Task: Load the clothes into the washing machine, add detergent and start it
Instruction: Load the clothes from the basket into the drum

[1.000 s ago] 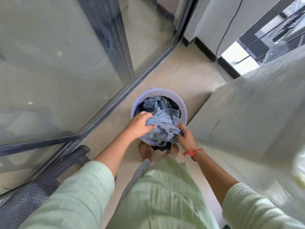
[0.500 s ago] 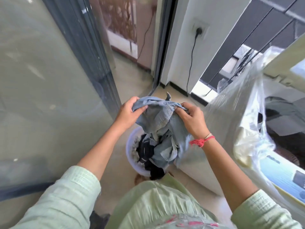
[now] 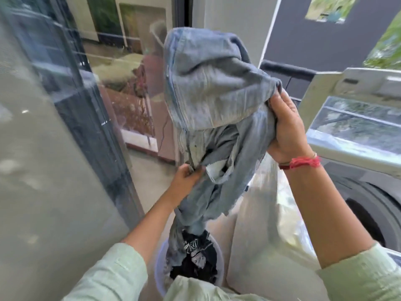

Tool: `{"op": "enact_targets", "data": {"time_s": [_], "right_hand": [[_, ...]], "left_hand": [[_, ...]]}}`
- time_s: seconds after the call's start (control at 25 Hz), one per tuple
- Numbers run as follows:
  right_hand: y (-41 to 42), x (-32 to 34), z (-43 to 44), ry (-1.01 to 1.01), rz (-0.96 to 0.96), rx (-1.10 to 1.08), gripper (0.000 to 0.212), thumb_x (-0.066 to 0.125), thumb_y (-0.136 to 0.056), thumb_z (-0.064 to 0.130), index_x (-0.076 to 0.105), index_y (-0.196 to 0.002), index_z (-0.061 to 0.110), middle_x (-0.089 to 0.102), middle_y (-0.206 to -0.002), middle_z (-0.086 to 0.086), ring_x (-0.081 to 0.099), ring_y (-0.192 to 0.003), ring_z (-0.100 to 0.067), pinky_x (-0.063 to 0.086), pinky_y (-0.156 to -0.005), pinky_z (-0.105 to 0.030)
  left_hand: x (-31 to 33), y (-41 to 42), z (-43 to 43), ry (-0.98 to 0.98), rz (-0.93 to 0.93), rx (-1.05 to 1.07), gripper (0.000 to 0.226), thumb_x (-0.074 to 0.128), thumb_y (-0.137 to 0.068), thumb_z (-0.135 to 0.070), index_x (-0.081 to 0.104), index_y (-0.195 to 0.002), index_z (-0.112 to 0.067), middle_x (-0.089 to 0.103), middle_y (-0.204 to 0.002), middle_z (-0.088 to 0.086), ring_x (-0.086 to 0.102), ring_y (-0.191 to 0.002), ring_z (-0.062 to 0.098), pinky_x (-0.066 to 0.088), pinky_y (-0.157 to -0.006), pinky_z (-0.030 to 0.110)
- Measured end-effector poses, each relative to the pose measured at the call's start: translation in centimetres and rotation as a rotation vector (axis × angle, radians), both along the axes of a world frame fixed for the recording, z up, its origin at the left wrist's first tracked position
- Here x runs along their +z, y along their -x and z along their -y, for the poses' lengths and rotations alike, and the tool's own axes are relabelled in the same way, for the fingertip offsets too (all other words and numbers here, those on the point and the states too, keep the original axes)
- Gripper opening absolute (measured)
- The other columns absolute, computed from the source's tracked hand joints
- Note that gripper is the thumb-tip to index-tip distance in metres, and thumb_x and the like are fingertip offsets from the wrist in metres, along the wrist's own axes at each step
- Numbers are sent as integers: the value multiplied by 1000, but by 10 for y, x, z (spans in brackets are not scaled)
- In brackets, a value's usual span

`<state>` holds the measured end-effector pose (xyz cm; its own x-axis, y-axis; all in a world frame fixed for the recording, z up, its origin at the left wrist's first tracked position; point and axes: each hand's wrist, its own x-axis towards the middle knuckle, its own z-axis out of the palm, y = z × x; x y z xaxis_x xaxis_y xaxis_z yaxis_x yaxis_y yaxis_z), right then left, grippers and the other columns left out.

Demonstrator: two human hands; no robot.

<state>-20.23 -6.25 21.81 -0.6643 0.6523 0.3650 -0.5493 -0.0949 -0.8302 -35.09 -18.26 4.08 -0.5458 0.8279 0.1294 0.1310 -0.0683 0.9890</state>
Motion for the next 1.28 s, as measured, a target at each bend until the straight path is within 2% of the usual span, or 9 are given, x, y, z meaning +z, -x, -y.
{"op": "enact_targets", "data": {"time_s": [0.16,0.28,0.44,0.56,0.64,0.84,1.0,1.16,1.28], "right_hand": [[-22,1,-50,132,-60,-196,35,64,-80,19,55,-112,10,61,-105,-12,58,-102,-28,48,-92,-39],[-47,8,-83,264,-53,-196,69,80,-63,30,51,-123,11,52,-128,-17,53,-121,-32,44,-102,-44],[-90,17,-116,119,28,-463,7,67,-83,19,65,-89,15,68,-85,-4,63,-80,-19,54,-78,-32],[-126,34,-141,114,54,-641,16,57,-91,11,63,-77,16,65,-67,1,61,-64,-14,54,-67,-29],[-153,51,-161,113,-3,-748,17,55,-92,8,59,-77,15,63,-63,3,60,-61,-12,53,-62,-26],[-246,86,-218,-440,14,-1196,31,57,-91,13,58,-63,27,56,-56,20,46,-59,1,38,-57,-24],[-336,74,-272,-717,371,-1329,30,52,-92,22,47,-62,18,45,-57,13,35,-58,-5,30,-56,-27],[-408,41,-320,-662,1477,-540,13,56,-90,13,65,-99,15,66,-94,-14,56,-76,-19,49,-68,-37],[-405,26,-321,-674,1392,-434,43,66,-86,16,52,-125,27,57,-123,-3,57,-103,-21,50,-86,-34]], "left_hand": [[43,32,-19,-76,-65,165,21,54,-84,-29,55,-90,-9,56,-84,7,52,-80,12,42,-74,30],[80,41,-19,-42,-324,56,37,69,-71,-42,46,-79,-14,45,-69,-2,41,-59,-2,33,-55,14],[120,41,-43,87,-429,-215,58,66,-65,-57,49,-109,-24,61,-101,-16,54,-92,-6,41,-79,13],[152,30,-84,-123,-317,-165,13,52,-85,-26,57,-96,-23,66,-88,-15,58,-85,-4,44,-80,18],[185,4,-116,-228,-222,-125,17,46,-93,-9,59,-88,-20,63,-78,-10,58,-73,-1,45,-71,17],[237,-76,-204,-291,-348,-34,20,49,-91,-36,61,-75,-35,58,-74,-10,52,-76,11,41,-73,33],[258,-158,-270,-388,-421,-23,16,46,-93,-31,57,-81,-28,59,-76,-11,53,-73,6,43,-73,29],[262,-229,-320,-368,-649,-58,15,44,-92,-27,57,-88,-23,60,-82,0,52,-75,12,40,-71,25],[243,-262,-340,-284,-942,-128,18,46,-94,-22,61,-94,-12,61,-85,7,54,-76,19,40,-68,29]]}}
